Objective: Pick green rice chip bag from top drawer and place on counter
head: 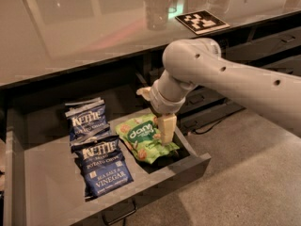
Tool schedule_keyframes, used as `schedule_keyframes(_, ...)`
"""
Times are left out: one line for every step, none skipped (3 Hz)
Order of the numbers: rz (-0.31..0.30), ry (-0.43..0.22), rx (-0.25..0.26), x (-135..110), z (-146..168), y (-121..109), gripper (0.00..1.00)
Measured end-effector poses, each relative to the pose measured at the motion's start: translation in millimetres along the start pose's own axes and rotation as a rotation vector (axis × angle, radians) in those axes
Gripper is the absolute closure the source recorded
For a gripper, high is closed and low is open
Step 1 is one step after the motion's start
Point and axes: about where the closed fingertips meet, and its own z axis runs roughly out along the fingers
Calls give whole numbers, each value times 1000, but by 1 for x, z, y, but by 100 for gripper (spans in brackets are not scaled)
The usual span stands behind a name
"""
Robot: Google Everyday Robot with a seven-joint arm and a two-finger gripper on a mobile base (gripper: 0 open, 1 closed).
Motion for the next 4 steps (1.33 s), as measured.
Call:
schedule_keyframes(8,34,-48,6,23,9,0)
schedule_keyframes(10,51,-83,12,44,14,0)
schedule_keyframes(4,50,-89,19,61,18,0)
schedule_keyframes(-18,31,-85,36,88,16,0)
